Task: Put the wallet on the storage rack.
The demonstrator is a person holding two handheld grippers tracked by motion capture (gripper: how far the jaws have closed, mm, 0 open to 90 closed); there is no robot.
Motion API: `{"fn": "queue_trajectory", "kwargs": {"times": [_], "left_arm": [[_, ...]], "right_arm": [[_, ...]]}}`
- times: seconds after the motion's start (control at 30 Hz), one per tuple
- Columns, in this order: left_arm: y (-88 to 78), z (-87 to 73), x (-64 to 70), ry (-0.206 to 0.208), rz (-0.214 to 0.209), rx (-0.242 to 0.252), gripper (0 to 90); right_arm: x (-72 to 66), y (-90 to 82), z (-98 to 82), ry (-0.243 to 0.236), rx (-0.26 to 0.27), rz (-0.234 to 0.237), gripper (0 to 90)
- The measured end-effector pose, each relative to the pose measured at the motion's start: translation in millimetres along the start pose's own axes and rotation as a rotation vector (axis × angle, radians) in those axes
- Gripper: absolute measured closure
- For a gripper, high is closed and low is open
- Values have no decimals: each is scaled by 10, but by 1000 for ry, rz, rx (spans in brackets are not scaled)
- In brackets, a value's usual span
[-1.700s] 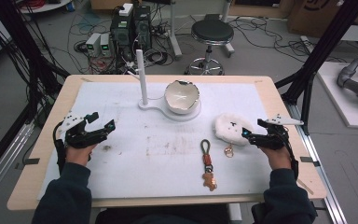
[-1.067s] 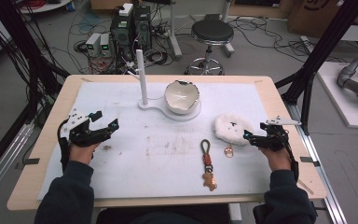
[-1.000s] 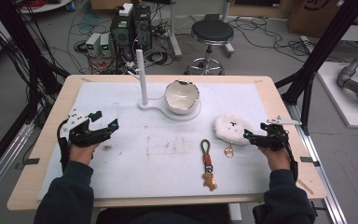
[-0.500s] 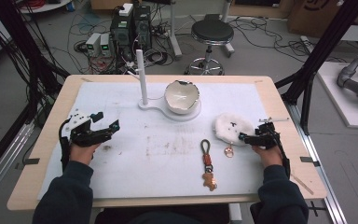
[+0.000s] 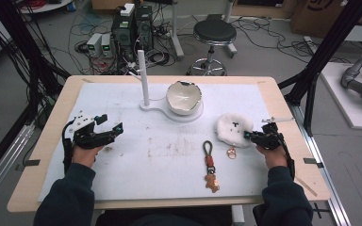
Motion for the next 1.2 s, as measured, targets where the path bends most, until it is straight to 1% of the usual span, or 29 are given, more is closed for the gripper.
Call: {"fn": "queue_trajectory", "kwargs": {"times": [0.03, 0.07, 0.1, 0.13, 0.17, 0.2, 0.23, 0.27, 0.3, 0.33, 0.37, 0.4, 0.43, 0.47, 0.5, 0.53, 0.57, 0.6, 0.63, 0.67, 0.73, 0.77, 0.8, 0.83, 0.9, 0.93, 1.0, 1.07, 1.2], "left_arm": [[-1, 5, 5, -5, -3, 2, 246], [2, 10, 13, -9, -10, 6, 248], [6, 14, 26, -15, -15, 8, 258], [14, 14, 42, -16, -22, 6, 258], [28, 17, 61, -17, -23, 4, 261], [28, 17, 61, -17, -23, 4, 261], [35, 28, 86, -18, -33, 7, 267], [37, 38, 108, -19, -43, 8, 276], [43, 56, 136, -19, -53, 14, 276], [47, 76, 167, -17, -70, 18, 282], [54, 100, 203, -20, -85, 25, 282], [64, 123, 243, -23, -103, 30, 289], [70, 140, 273, -26, -118, 34, 289], [86, 174, 336, -37, -145, 43, 289], [120, 230, 461, -30, -189, 49, 289], [120, 230, 461, -30, -189, 49, 289], [152, 276, 566, -26, -222, 53, 289], [152, 276, 566, -26, -222, 53, 289], [167, 304, 630, -20, -245, 58, 288], [183, 333, 692, -16, -265, 65, 288], [209, 377, 809, -15, -303, 72, 287], [221, 393, 865, -11, -320, 75, 287], [231, 404, 913, -4, -337, 77, 287], [245, 411, 965, -1, -351, 77, 285], [267, 404, 1011, 8, -362, 69, 285], [287, 395, 1036, 8, -367, 64, 284], [312, 379, 1071, 8, -378, 56, 284], [332, 368, 1105, 8, -388, 50, 284], [369, 355, 1202, 8, -418, 46, 284]], "right_arm": [[-56, -70, 76, -31, 59, 27, 788], [-117, -128, 130, -50, 101, 55, 788], [-226, -210, 208, -99, 159, 90, 788], [-226, -210, 208, -99, 159, 90, 788], [-348, -276, 286, -128, 210, 115, 788], [-348, -276, 286, -128, 210, 115, 788], [-486, -324, 355, -157, 248, 140, 788], [-531, -336, 376, -168, 259, 149, 788], [-531, -336, 376, -168, 259, 149, 788], [-655, -355, 410, -190, 276, 174, 788], [-655, -355, 410, -190, 276, 174, 788], [-786, -364, 424, -223, 284, 207, 788], [-841, -366, 427, -235, 286, 223, 788], [-934, -370, 432, -268, 292, 245, 788], [-1012, -373, 434, -294, 296, 264, 787], [-1012, -373, 434, -294, 296, 264, 787], [-1195, -372, 433, -341, 298, 316, 787], [-1195, -372, 433, -341, 298, 316, 787], [-1337, -358, 420, -367, 287, 360, 787], [-1337, -358, 420, -367, 287, 360, 787], [-1486, -327, 388, -407, 269, 393, 787], [-1603, -281, 349, -444, 251, 412, 786], [-1603, -281, 349, -444, 251, 412, 786], [-1707, -227, 303, -469, 230, 429, 786], [-1735, -212, 293, -478, 227, 432, 786], [-1811, -186, 270, -488, 219, 446, 786], [-1837, -179, 263, -491, 216, 453, 786], [-1893, -160, 251, -502, 214, 464, 786], [-2037, -112, 207, -526, 199, 490, 785]]}}
Point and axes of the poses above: each handheld gripper's, and its own axes: y roughly forward along the jaws, z roughly out of its top, x roughly to its right, the point moved 10 cm from there along y, roughly forward along the jaws, and after that the axes turned 10 degrees about y, right-handed, at the moved point
